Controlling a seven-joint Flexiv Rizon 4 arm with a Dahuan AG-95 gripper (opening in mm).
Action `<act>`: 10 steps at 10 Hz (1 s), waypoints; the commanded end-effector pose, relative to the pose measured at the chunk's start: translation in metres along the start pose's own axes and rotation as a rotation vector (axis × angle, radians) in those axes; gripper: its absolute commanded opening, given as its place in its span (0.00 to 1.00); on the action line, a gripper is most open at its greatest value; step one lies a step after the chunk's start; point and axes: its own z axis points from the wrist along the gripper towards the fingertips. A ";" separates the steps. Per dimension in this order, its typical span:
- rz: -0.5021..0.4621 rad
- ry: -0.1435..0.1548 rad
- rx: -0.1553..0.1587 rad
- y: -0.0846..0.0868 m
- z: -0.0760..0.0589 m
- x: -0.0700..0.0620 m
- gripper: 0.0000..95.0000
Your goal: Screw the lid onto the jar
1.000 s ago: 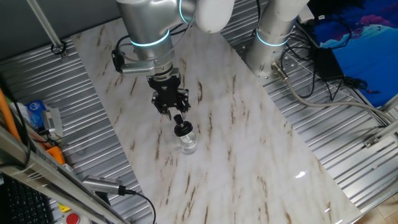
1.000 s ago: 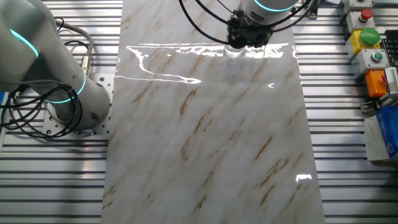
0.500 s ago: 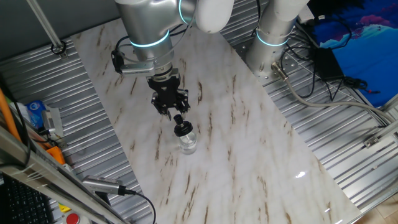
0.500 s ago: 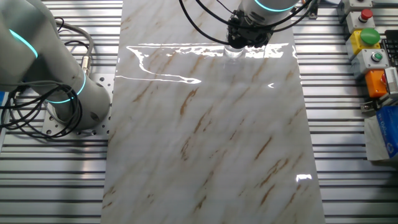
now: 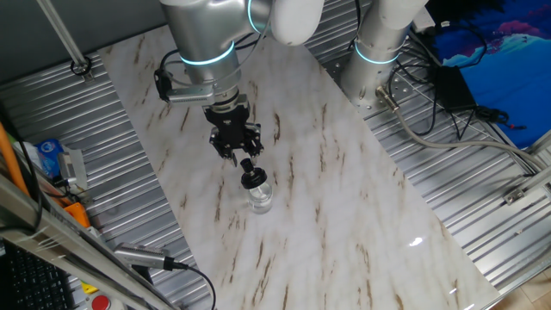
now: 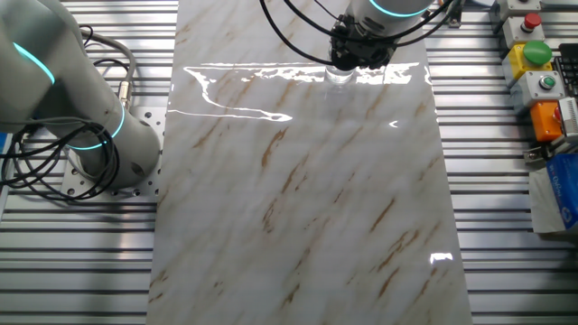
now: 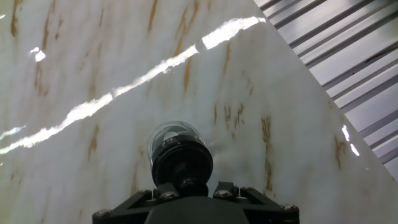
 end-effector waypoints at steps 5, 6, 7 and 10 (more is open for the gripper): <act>0.000 -0.001 -0.001 0.000 0.000 0.000 0.40; -0.013 -0.090 -0.030 0.000 0.002 -0.003 0.00; -0.018 -0.094 -0.032 0.000 0.002 -0.003 0.00; -0.013 -0.097 -0.040 0.001 0.001 -0.004 0.00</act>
